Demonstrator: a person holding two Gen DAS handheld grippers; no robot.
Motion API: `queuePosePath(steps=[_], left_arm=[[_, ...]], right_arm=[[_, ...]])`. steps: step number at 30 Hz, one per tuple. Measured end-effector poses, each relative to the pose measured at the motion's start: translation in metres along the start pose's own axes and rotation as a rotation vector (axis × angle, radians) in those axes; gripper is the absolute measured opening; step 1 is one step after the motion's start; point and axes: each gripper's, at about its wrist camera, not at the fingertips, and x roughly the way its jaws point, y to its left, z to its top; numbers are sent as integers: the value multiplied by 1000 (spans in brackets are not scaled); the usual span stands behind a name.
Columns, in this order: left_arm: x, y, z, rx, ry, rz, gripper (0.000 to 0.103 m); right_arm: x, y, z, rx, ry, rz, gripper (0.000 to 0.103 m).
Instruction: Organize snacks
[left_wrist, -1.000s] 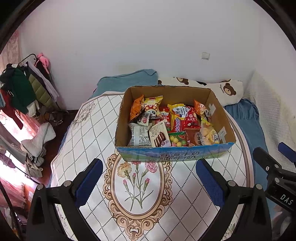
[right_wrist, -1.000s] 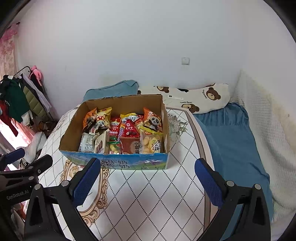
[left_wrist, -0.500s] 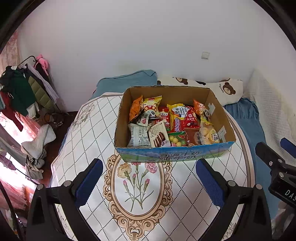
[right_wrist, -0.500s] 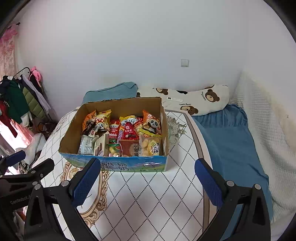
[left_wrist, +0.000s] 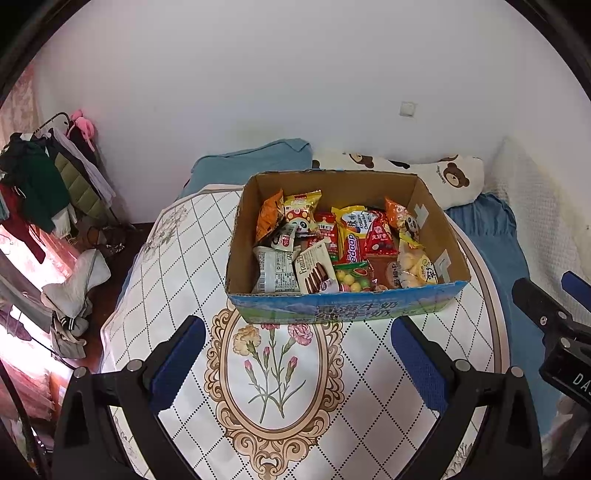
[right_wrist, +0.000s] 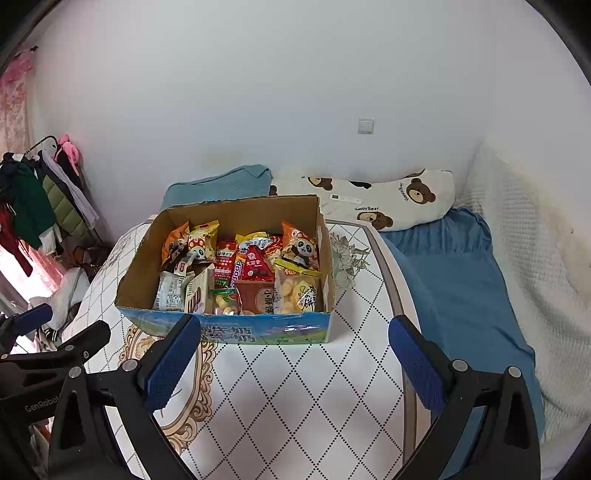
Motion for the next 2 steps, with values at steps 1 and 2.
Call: queuePosePath(steps=[1, 2], left_arm=[[-1, 1, 0, 1, -3, -3, 103], [-1, 2, 1, -1, -6, -8, 103]], right_arm=[[0, 0, 1, 0, 0, -1, 103], [0, -1, 1, -1, 0, -3, 103]])
